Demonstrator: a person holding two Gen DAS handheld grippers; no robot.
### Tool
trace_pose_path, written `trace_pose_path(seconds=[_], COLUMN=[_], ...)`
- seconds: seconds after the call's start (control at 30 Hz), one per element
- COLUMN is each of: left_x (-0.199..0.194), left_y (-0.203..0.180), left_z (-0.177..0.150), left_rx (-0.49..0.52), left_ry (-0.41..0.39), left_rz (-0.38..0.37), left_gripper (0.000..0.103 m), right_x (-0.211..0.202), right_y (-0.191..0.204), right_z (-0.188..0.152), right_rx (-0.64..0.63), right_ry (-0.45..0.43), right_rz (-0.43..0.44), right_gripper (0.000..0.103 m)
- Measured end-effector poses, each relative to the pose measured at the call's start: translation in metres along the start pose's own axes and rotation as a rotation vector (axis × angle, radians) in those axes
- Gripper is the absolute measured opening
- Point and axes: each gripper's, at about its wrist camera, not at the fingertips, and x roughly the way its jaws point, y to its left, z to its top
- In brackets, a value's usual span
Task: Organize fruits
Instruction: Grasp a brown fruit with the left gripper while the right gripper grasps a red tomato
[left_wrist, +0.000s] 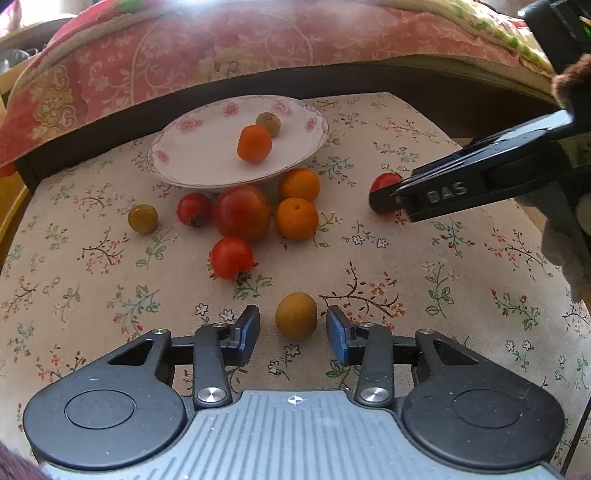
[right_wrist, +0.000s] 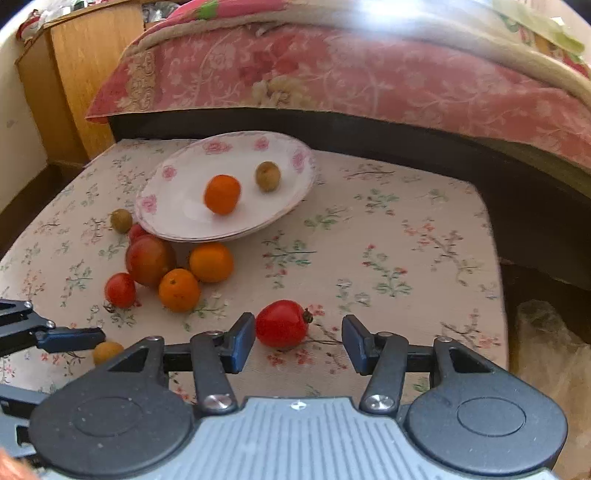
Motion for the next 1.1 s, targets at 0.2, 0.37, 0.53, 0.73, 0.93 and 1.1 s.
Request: trace_pose_path(seconds=[0.2,0.37,0.53,0.73,0.93,1.1], left_x=[0.001,0.0,-0.005,-0.023,-0.032,-0.029], left_y=[0.0,-0.002,-0.002,-0.002,-0.007,-0.006], left_z=[0.001,0.003,0.001,-0.007,-0.022,-0.029], left_rx=[-0.01,-0.002,-0.005,-0.008,-0.003,0.012], left_ry=[-0.007,-0.002,0.007,0.0,0.008,0.007], left_rz=[-0.007,-0.008,-0.005,0.002,0.01,0.017], left_gripper=[0.046,0.031,0.031,0.031,0.031,0.035], right_x=[0.009,0.008,0.0,-0.031,-0.047,-0.048], right_y=[0.005,0.005,0.009,0.027,0.05,0.057], right_z=[-0.001,0.0,-0.005,-0.031,-0.06,-0.07], right_rx=[-0.014,-0.021,-0.035,-0.091,-0.162,-0.181], right_ry=[0.016,0.023,0.027,0.037,0.077,0.085], right_rz=[-0.008,-0.019,0.002,0.056,0.104,0.104], right_gripper=[0.05,0.037,0.037,0.037,0.037,0.037])
